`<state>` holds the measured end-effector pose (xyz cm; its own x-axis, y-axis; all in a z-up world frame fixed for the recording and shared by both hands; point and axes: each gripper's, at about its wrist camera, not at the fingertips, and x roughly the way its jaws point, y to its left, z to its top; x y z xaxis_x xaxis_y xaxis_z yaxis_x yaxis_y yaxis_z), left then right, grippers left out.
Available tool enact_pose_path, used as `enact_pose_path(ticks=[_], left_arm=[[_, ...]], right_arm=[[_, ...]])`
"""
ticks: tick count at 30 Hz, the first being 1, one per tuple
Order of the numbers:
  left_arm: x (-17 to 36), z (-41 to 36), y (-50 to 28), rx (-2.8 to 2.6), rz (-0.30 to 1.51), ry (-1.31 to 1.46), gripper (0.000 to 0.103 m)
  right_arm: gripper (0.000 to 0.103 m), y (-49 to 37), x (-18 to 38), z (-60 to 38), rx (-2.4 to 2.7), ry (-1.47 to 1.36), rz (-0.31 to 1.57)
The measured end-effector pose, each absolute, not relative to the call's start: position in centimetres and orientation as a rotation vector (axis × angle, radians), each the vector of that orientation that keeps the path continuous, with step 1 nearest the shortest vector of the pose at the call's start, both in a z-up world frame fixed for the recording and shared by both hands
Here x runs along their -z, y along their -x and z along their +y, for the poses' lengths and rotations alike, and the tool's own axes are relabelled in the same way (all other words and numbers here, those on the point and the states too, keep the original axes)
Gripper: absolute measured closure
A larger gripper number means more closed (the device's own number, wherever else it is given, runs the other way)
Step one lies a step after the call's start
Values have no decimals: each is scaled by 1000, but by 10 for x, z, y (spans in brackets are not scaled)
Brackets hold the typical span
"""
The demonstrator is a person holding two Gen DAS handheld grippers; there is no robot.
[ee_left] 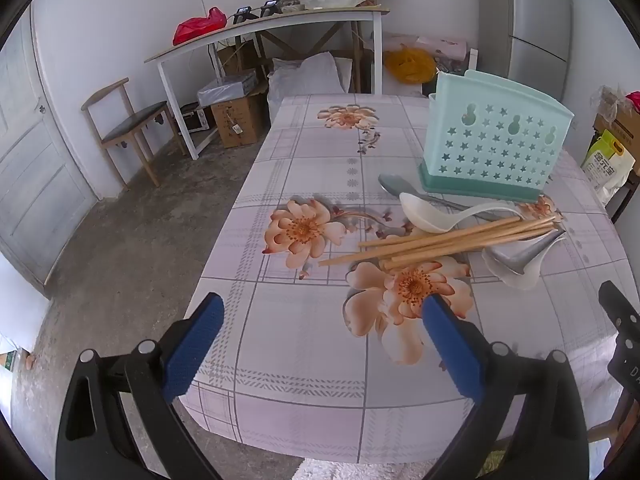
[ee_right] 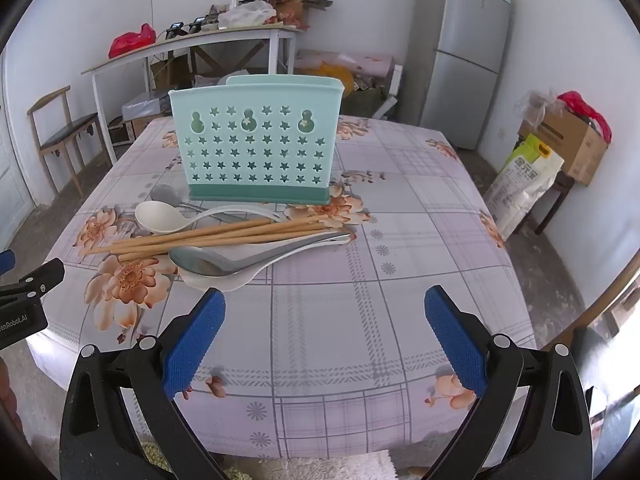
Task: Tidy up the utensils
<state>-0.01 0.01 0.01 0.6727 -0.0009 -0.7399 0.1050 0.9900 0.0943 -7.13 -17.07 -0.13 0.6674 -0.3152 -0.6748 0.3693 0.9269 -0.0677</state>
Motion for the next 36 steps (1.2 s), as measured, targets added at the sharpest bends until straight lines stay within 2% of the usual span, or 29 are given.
enact_pose_path(ticks=[36], left_arm=[[-4, -6, 2, 107, 814, -129, 6]], right_arm=[[8, 74, 1, -172, 383, -84, 748]])
